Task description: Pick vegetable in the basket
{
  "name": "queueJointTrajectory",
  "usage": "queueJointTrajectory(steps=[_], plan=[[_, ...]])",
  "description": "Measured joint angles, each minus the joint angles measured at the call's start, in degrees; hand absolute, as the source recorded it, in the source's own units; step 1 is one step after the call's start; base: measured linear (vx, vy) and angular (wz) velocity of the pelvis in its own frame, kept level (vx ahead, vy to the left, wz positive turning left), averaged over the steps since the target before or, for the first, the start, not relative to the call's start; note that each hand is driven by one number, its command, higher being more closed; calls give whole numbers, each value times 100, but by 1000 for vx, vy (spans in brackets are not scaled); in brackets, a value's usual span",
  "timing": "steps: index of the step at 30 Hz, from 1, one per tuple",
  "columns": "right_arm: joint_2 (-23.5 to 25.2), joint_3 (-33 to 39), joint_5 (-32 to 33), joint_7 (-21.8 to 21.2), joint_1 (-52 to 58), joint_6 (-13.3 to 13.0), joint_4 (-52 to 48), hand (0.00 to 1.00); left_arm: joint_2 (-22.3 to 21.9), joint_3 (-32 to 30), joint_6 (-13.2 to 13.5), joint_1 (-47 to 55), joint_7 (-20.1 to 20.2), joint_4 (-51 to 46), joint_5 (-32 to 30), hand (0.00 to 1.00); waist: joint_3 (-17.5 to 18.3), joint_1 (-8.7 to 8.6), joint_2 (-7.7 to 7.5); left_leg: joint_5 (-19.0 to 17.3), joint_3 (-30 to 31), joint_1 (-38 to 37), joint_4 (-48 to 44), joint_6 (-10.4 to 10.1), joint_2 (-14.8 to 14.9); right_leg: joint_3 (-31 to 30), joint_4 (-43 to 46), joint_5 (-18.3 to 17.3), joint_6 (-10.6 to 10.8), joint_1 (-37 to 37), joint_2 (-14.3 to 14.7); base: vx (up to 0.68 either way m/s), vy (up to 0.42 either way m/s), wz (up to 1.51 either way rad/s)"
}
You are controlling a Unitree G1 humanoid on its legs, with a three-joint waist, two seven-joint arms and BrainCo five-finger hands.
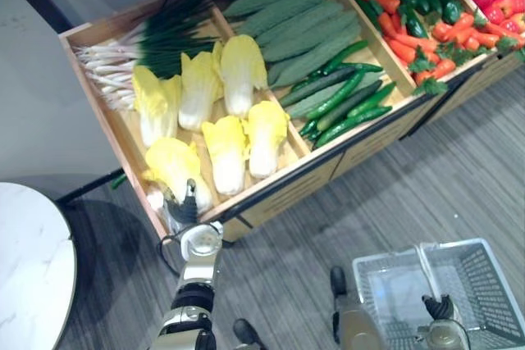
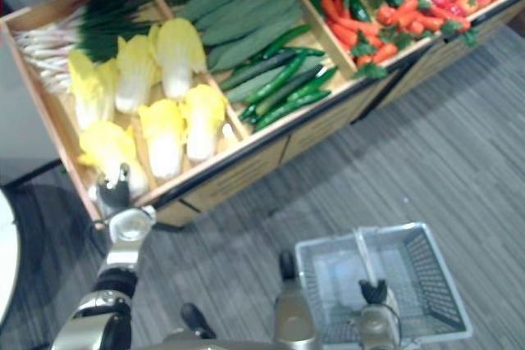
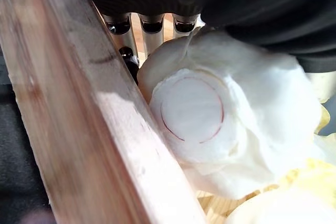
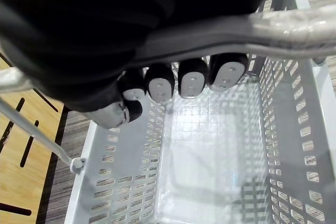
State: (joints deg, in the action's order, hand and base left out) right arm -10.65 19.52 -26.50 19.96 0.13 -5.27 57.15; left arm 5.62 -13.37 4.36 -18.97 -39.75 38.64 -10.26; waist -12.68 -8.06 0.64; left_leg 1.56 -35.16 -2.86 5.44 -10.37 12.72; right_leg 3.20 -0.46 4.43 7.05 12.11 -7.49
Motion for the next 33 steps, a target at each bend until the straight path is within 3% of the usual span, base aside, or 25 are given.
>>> queueJointTrajectory(steps=[6, 17, 22, 25, 29, 33], plan=[[2, 76, -6, -9, 79, 107, 5, 100, -574, 19, -82, 352, -47, -1126, 103, 100, 16, 26, 35, 11, 321, -13, 0, 14, -11, 300, -29, -2, 3, -230, -74, -17, -22, 24], [4, 257, -44, -58, 165, 164, 128, 100, -587, 13, -79, 539, -189, -2523, -11, 100, 187, 79, 95, 99, 722, 58, 2, 81, -6, 598, -27, -3, 1, -417, -125, -30, -20, 17], [-74, 230, -45, -189, 206, 162, 111, 100, -474, 158, -88, 673, -227, -3380, -606, 100, 377, 114, 106, 107, 724, 58, 2, 83, -4, 572, -26, 0, -1, -423, -122, 0, -3, 2], [-379, 160, -55, -331, 241, 155, -106, 100, -45, 667, -22, 959, 119, -4081, -913, 100, 501, 170, 136, 105, 690, 35, 1, 82, -5, 533, -26, 5, 1, -423, -116, 19, -11, -7], [-1112, -119, -78, -622, 171, 85, -579, 100, 610, 1496, 427, 1358, 959, -4734, -1136, 100, 571, 204, 192, 93, 549, -74, 1, 69, -8, 365, -26, 31, 34, -430, -91, -6, -9, -19], [-1677, -675, -277, -892, -139, -143, -980, 100, 903, 2207, 848, 1625, 1682, -4966, -1117, 100, 595, 199, 229, 34, 167, -312, 2, 17, -10, -11, -54, 106, 37, -405, -10, -17, -8, -48]])
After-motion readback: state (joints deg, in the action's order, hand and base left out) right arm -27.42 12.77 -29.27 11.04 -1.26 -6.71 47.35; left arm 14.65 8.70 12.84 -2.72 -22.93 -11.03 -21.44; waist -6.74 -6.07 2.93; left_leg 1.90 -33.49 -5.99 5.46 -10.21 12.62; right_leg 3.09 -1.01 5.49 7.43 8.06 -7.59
